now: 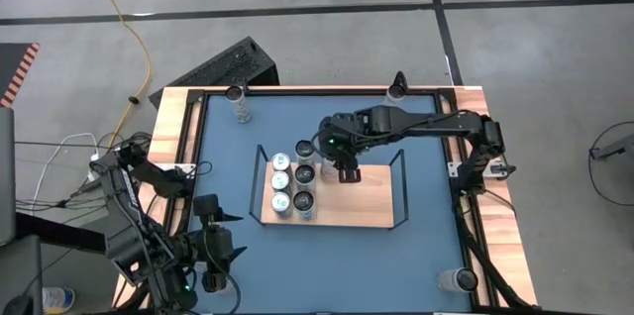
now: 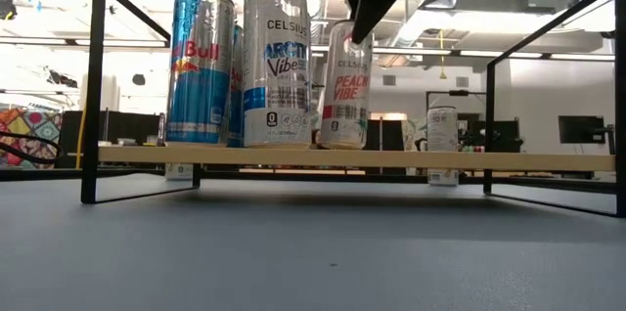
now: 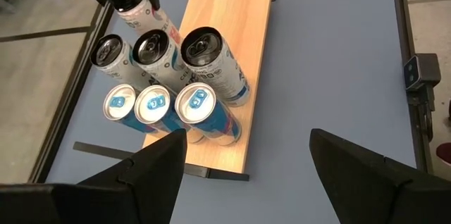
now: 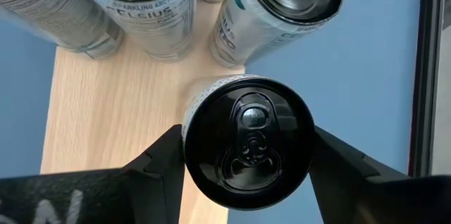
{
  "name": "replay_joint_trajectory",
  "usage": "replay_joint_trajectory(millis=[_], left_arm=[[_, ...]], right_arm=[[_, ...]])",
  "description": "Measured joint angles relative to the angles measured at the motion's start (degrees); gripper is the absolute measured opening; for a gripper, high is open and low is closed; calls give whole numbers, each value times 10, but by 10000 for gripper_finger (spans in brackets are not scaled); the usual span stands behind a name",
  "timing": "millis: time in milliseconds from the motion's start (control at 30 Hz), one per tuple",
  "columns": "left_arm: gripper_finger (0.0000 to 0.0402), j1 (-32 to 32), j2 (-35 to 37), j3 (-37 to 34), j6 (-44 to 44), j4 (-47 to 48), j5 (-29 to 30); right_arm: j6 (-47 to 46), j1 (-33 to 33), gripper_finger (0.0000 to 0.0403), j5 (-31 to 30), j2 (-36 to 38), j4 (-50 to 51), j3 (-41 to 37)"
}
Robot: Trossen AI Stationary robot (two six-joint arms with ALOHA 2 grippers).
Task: Place canned beverage on shelf
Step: Put the top pink soda can on the shelf
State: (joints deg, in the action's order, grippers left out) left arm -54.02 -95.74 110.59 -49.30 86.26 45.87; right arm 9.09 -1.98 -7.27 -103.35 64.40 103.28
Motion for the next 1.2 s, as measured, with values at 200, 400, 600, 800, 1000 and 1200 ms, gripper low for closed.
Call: replay_joint_trajectory(millis=[200, 400, 600, 800, 1000, 1200], left_arm=[[286, 0, 0, 0, 0, 0, 0], [286, 0, 0, 0, 0, 0, 0], [286, 0, 0, 0, 0, 0, 0], [286, 0, 0, 0, 0, 0, 0], [286, 0, 0, 0, 0, 0, 0], [286, 0, 0, 0, 0, 0, 0]], right_arm=[[-7, 0, 240, 0, 0, -1, 0], [-13, 1, 259, 0, 0, -2, 0], [-16, 3, 265, 0, 0, -1, 0], [-13, 9, 266, 0, 0, -1, 0], [-15, 12, 266, 0, 0, 0, 0], [-12, 12, 266, 0, 0, 0, 0]])
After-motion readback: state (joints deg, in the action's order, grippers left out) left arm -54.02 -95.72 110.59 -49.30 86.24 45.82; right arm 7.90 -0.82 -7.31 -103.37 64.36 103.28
